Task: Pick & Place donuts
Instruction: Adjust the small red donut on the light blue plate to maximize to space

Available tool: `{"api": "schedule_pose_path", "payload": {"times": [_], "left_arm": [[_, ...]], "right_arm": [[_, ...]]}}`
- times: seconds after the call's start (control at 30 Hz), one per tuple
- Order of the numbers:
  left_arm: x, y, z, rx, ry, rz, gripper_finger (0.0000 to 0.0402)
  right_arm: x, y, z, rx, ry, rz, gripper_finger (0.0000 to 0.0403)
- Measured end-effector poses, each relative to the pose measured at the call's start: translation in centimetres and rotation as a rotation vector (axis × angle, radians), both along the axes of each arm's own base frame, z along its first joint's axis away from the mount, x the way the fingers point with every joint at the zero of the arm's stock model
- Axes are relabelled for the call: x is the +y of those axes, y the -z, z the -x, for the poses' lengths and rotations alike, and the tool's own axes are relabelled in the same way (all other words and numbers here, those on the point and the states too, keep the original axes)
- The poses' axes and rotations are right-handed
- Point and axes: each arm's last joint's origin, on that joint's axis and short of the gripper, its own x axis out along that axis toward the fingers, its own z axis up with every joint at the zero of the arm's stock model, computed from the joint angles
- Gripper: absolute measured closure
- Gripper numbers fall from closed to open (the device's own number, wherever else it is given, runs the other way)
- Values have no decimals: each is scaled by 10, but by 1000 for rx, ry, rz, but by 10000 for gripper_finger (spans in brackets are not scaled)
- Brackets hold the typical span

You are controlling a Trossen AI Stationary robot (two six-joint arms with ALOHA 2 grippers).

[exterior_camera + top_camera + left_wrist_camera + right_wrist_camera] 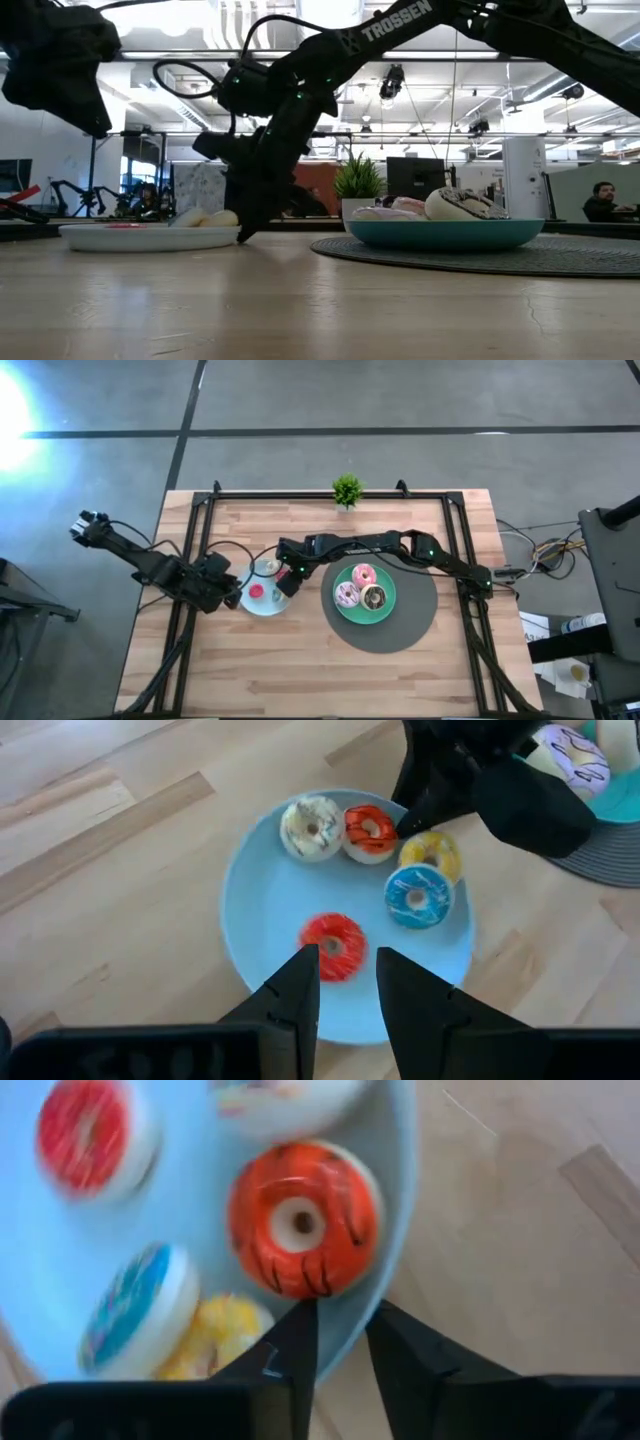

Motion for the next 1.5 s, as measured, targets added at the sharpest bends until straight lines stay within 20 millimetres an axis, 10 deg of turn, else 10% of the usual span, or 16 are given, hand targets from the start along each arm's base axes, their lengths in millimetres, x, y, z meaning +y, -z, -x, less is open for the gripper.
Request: {"api": "schedule_pose_path", "payload": {"times": [0.43,0.93,1.5], "left_arm": [[-32,51,-49,-224,234,118,324],[-64,74,-103,16,351,-25,324],[-55,79,-87,151,145,-77,323]], "right_arm": [[-1,0,3,25,4,4,391],[0,-1,3,25,6,10,390],[0,-2,3,27,-21,26,390]]}}
